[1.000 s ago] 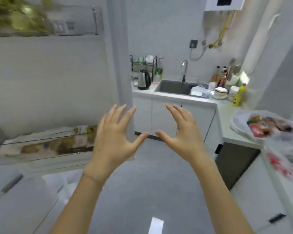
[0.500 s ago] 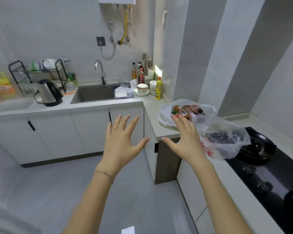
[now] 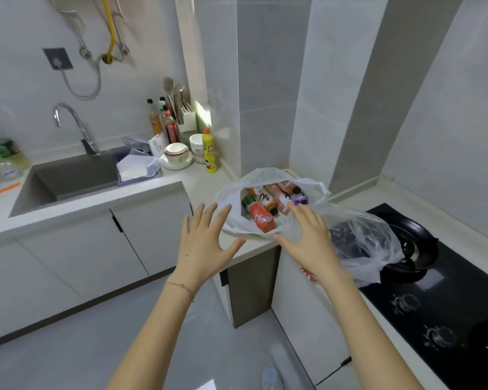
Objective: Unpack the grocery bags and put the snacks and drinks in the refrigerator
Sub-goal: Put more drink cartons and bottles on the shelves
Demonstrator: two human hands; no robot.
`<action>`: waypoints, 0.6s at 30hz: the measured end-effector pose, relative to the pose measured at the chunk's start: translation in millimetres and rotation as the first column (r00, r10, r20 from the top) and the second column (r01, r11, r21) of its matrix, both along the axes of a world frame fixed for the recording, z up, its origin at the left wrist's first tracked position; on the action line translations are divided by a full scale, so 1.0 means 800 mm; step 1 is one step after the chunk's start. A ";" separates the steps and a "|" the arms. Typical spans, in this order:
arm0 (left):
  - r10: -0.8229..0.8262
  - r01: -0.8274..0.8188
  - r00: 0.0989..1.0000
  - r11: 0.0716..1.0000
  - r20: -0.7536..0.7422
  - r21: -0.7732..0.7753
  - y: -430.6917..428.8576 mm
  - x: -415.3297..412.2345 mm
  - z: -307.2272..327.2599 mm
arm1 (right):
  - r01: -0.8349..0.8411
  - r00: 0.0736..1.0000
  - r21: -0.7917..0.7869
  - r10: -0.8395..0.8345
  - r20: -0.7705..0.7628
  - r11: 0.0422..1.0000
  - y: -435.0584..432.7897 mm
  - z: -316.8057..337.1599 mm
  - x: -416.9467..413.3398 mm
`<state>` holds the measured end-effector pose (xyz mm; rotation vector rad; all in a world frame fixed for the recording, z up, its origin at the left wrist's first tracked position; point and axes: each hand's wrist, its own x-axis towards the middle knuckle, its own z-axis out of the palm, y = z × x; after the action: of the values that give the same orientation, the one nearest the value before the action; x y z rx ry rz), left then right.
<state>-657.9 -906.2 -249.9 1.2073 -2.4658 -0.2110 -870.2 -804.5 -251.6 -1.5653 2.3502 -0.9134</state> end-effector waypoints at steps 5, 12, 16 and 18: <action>0.036 -0.039 0.998 0.998 0.055 0.053 -0.087 -0.067 -0.047 | -0.046 0.999 0.046 0.046 0.011 0.998 -0.095 -0.036 -0.063; 0.072 -0.087 0.985 0.992 0.154 0.095 -0.167 -0.126 -0.098 | -0.165 0.985 0.194 0.170 -0.007 0.967 -0.197 -0.083 -0.121; 0.052 -0.073 0.983 0.991 0.175 0.115 -0.196 -0.149 -0.125 | -0.189 0.982 0.218 0.189 0.020 0.958 -0.229 -0.110 -0.137; 0.038 -0.058 0.984 0.992 0.172 0.116 -0.214 -0.160 -0.138 | -0.196 0.981 0.230 0.192 0.037 0.953 -0.243 -0.124 -0.140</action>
<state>-786.3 -1077.1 -360.1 1.3862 -2.5972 -0.2569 -982.6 -998.6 -350.6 -1.6479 2.1533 -0.5803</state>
